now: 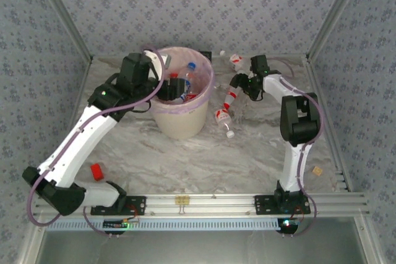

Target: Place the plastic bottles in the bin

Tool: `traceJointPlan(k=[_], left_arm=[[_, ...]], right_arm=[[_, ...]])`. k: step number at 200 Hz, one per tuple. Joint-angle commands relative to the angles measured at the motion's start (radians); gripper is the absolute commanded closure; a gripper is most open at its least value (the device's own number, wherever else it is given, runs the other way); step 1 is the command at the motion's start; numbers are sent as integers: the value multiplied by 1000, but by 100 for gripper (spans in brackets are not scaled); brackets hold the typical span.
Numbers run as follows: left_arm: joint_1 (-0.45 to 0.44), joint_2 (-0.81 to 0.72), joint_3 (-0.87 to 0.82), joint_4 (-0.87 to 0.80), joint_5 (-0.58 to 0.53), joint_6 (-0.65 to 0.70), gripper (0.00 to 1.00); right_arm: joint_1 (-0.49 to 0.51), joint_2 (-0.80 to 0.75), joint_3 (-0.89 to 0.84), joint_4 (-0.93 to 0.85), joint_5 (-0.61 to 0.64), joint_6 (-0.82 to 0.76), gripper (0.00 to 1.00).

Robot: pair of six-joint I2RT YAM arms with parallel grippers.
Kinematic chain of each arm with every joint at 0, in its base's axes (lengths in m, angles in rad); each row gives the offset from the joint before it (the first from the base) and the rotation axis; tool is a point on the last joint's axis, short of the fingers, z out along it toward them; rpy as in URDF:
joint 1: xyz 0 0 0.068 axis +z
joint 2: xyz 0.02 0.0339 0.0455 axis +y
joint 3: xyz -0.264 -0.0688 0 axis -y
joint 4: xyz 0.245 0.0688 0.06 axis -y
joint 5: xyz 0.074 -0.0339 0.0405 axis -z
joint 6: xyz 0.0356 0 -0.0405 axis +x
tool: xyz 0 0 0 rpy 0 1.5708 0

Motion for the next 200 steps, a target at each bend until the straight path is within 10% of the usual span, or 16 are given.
traceJointPlan(k=[1,118,200], left_arm=[[-3,-37,-35,33,22,-26,25],[-3,-83,-91,65,22,-40,25],[3,-45,-47,191,143,-136,23]], right_arm=[[25,45,60,-23,11,6,18],[24,43,19,-28,29,22,47],[-110,-279,-36,-251,-180,-341,52]])
